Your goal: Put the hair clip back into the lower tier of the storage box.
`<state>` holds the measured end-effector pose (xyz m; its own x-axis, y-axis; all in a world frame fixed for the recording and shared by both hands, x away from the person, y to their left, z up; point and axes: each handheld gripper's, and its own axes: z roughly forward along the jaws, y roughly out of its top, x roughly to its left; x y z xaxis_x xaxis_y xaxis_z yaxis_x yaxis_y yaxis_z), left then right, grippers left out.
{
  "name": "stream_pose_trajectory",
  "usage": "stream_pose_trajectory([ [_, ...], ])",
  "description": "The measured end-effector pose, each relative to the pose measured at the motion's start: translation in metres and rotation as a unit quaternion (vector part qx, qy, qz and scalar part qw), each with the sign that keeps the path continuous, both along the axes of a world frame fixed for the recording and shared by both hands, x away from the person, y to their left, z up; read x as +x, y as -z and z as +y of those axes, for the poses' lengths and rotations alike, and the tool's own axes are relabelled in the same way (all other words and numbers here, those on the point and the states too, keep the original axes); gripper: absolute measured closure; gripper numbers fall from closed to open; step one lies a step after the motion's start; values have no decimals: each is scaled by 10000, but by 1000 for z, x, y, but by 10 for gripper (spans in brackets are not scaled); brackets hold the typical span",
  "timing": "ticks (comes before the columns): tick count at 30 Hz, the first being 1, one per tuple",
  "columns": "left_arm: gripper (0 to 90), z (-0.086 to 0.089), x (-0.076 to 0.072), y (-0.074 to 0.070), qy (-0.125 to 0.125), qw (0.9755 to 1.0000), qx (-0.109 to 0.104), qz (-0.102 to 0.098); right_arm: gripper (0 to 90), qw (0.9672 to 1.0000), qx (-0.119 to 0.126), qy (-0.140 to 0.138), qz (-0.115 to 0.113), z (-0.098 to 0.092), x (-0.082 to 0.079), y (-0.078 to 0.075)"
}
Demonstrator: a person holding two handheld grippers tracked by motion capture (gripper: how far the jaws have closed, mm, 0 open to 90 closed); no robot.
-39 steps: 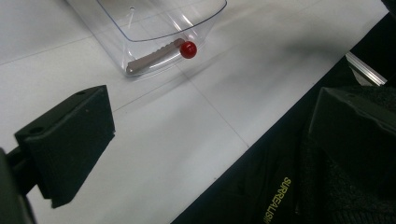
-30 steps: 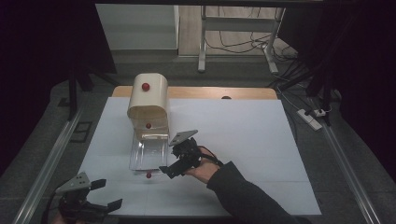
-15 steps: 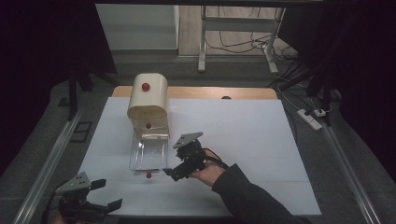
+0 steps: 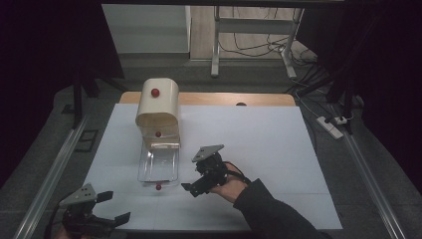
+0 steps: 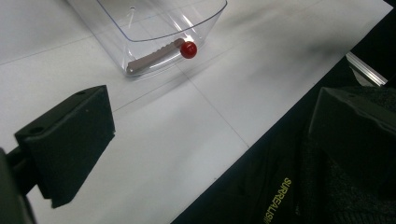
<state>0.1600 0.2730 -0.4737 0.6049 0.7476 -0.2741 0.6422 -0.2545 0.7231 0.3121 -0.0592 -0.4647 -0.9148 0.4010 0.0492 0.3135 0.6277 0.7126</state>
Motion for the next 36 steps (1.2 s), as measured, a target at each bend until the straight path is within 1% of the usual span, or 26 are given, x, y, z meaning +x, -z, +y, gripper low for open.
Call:
stream_pose_trajectory([
  [9,4,0,0,0,-1,10000,-4,-2,0,10000,31,32,-2,-14,-6,0],
  [12,4,0,0,0,-3,10000,-1,-1,0,9999,110,88,1,-20,-7,-2],
  [17,1,0,0,0,-5,10000,-1,-1,0,9997,166,196,18,-29,-9,-3],
  [20,1,0,0,0,-5,10000,-2,-1,0,9995,145,264,-34,-35,-10,-3],
  [28,1,0,0,0,-12,10000,-13,-7,0,9990,56,429,-56,-48,-14,-3],
  [29,1,1,0,0,-12,10000,-19,-12,0,9990,10,445,-68,-49,-15,-3],
  [32,1,1,0,0,-17,10000,-22,-12,0,9987,-2,497,-126,-54,-16,-3],
  [36,1,1,0,0,-15,10000,-21,-11,0,9982,10,582,-123,-61,-19,-3],
])
